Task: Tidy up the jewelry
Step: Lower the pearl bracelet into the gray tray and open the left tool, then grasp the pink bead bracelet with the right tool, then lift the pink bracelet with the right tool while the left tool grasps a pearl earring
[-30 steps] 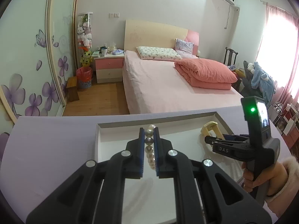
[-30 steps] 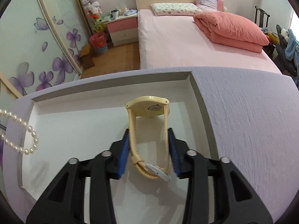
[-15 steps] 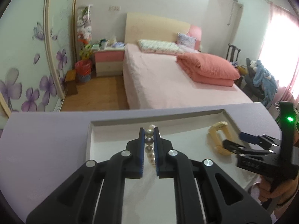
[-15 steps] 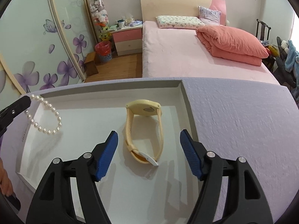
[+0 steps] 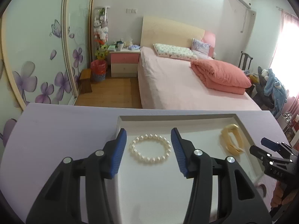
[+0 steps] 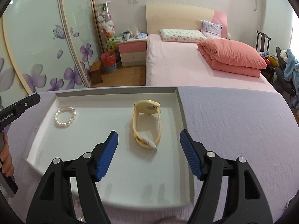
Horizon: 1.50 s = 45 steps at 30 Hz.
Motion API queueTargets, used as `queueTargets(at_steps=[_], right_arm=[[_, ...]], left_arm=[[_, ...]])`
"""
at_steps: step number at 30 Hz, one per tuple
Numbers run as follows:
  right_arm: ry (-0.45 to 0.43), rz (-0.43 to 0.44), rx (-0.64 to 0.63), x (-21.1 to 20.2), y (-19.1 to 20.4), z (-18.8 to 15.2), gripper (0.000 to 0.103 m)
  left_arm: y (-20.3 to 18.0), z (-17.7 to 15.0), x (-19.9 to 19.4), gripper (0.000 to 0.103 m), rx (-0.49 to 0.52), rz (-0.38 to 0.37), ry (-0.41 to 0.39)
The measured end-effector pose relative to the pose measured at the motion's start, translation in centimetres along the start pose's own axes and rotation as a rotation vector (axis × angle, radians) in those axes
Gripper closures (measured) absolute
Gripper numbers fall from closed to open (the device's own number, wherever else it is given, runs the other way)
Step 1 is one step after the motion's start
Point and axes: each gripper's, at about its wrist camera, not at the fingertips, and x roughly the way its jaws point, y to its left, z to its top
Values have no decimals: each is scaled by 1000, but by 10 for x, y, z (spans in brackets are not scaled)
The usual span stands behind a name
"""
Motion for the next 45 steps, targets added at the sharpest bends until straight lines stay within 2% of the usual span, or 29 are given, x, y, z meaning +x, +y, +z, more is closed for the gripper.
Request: queueTargets(at_steps=[6,10,14,16,19,20,24,30,35,41,45], right_arm=[[-56,45,23,-50,-5,-28,34],[-81,86,25,-85,-1,-59,34],[-69,109,-6,-107,10,-98,34],[-37,133,-34,-113,21,-128,35],[9,168,-66,-117,34,-159,48],[25,183,-71,-116,38,-169,53],[67,225,-85,-115,56,-193,60],[86,188,-128,-111,70,-203,70],[87,160,-167,-110,77,-206,72],[64,131,-226,-114,82,-212,89],[67,120,-195,-114,71,-210,89]], left_arm=[[-2,-36,-73,47,10,-9,-70],[-7,-67,-118,43,32,-16,-101],[-7,-99,-155,40,32,-11,-117],[-6,-111,-167,40,31,-10,-115],[-3,-129,-180,40,24,-4,-107],[-3,-133,-182,40,23,-2,-105],[-3,-151,-186,40,22,18,-92],[5,-168,-185,40,17,35,-61],[6,-172,-180,40,25,36,-38],[0,-175,-170,36,37,29,-16],[-4,-178,-162,35,46,21,3]])
